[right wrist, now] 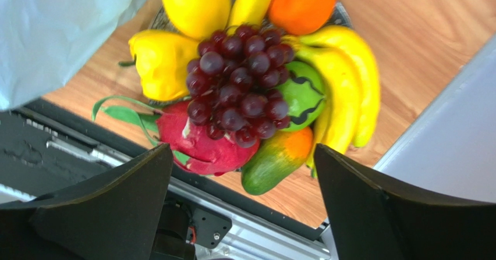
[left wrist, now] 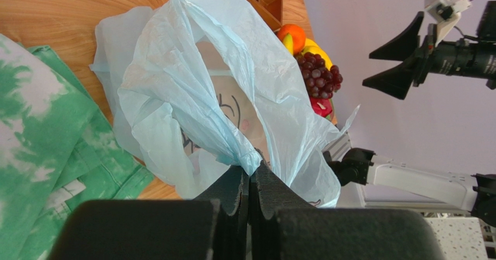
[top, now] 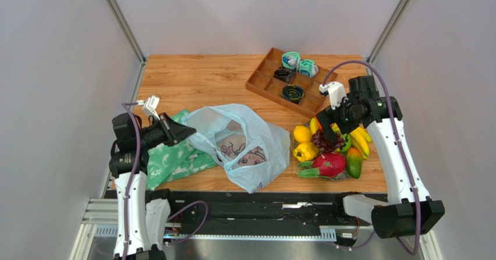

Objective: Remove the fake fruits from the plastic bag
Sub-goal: Place the fake fruit on the plate, then adjust the plastic bag at the center of the board, then reset both arms

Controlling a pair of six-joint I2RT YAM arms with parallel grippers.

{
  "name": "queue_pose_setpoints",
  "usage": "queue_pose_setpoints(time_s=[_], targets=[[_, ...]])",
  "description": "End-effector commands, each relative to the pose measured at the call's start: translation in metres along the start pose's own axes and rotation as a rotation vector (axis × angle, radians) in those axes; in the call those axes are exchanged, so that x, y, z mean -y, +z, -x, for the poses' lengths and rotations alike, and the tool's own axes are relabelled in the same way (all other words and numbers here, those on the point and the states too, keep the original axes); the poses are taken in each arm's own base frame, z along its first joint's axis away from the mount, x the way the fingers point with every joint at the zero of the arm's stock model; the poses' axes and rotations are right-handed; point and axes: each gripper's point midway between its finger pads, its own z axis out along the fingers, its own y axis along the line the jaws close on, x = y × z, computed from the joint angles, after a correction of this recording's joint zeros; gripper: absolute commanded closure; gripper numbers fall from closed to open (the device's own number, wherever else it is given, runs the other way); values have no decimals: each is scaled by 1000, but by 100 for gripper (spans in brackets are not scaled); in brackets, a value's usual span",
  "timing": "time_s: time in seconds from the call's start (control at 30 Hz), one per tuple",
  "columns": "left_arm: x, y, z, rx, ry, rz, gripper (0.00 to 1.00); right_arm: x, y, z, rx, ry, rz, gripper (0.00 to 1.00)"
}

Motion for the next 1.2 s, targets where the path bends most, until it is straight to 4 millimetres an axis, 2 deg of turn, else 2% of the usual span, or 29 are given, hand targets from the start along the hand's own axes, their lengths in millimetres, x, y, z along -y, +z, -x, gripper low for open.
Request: queue_pose_setpoints(time_s=[0.0,0.07,0.1,0.13,0.17,0.2,0.23,0.27,0.3,0.33,0.37,0.4,0.43,0.47,0.5,0.53,0.57,0.67,0.7,0.73,0.77,0.87,0.93,0.97,1.03,1.07,1.17], targets=[[16,-2,21,36,87,-34,100,37,-30,45,171,112,-201,0],[20,-1,36,51,129,-34,100,63,-34,57,208,185,-330,0],[33,-4,52,76,180,-45,100,68,-34,63,219,204,-350,0],[29,2,64,70,173,-37,100,71,-33,67,223,222,-357,0],[42,-1,83,95,222,-52,100,75,-27,70,216,256,-361,0],[35,8,97,79,203,-48,100,77,-28,74,230,269,-368,0],[36,11,108,80,208,-53,100,78,-27,77,241,276,-365,0],[51,10,131,106,248,-69,100,78,-26,82,260,292,-364,0],[39,21,145,90,213,-57,100,79,-26,84,269,300,-364,0],[40,24,157,94,211,-59,100,79,-26,87,279,308,-359,0],[54,23,177,117,250,-74,100,77,-26,90,293,320,-346,0],[42,32,187,104,228,-66,97,76,-26,91,299,320,-339,0],[40,35,195,109,245,-55,84,73,-23,92,304,319,-322,0],[43,34,205,114,259,-46,59,72,-23,92,306,319,-320,0],[35,39,209,108,245,-32,50,71,-25,91,312,320,-322,0],[32,40,213,117,246,-15,34,70,-23,89,308,318,-320,0],[32,40,214,122,245,-9,2,72,-24,88,309,319,-332,0],[34,36,207,123,243,-10,2,74,-28,82,312,312,-366,0],[43,30,203,136,266,-14,2,75,-33,79,321,306,-380,0],[42,29,197,131,273,-12,1,76,-32,75,313,306,-397,0],[52,21,191,140,299,-19,1,77,-34,73,315,302,-408,0],[53,10,171,142,347,4,1,77,-35,64,314,304,-436,0],[40,7,155,130,353,52,1,77,-40,61,329,306,-450,0],[44,2,149,137,376,57,1,76,-38,59,326,305,-448,0],[31,0,137,124,391,95,1,75,-40,56,330,303,-451,0],[31,-3,130,119,396,104,1,74,-42,56,338,306,-455,0],[20,-7,125,116,408,170,1,75,-42,57,348,332,-455,0]])
